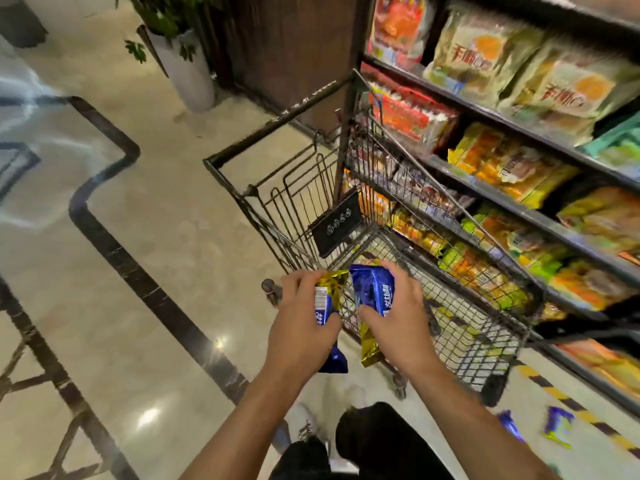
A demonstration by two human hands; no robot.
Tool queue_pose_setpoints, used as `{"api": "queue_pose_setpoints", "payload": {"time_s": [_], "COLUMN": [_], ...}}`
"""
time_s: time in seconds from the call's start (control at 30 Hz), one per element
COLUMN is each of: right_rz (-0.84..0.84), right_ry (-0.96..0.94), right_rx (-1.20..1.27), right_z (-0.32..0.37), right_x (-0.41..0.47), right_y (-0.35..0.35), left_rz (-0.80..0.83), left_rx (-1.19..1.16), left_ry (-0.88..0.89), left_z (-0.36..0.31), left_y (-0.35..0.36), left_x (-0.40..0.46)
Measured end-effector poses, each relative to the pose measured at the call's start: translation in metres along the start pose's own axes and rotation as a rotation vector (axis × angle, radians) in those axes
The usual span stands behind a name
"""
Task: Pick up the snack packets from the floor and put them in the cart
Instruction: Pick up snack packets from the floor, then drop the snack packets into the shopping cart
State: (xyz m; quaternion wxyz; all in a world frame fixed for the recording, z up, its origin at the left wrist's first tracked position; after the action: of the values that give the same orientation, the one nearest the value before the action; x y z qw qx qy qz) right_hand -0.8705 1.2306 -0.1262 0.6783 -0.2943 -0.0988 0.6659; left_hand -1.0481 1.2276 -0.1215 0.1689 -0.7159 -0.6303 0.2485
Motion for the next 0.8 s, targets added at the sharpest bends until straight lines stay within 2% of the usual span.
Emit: {"api": "queue_pose_setpoints", "payload": {"time_s": [0.43, 0.8], "right_rz": [-0.125, -0.192], "right_ry": [0.137, 0.336], "right_rx": [0.097, 0.175], "right_z": [-0.059, -0.136], "right_x": [0.119, 0.184], "right_y": [-0.049, -0.06], "left_rz": [0.155, 0.34], "left_rx": [0.15, 0.279], "left_ry": [0.041, 0.044], "left_z": [-0.021, 0.0], "left_y": [0.048, 0.124], "left_x": [0.153, 0.248]}}
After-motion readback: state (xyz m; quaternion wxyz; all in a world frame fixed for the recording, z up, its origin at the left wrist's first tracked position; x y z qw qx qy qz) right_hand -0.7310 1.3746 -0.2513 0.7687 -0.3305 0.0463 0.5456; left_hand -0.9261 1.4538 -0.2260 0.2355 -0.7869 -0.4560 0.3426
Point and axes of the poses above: each hand's wrist, its own x-axis towards the middle knuckle, its own y-axis out of the palm, z = x × y, the point moved 7 cm from there along x, towards the middle knuckle, and after that the axes turned 5 degrees about z, right-handed, at the moved point
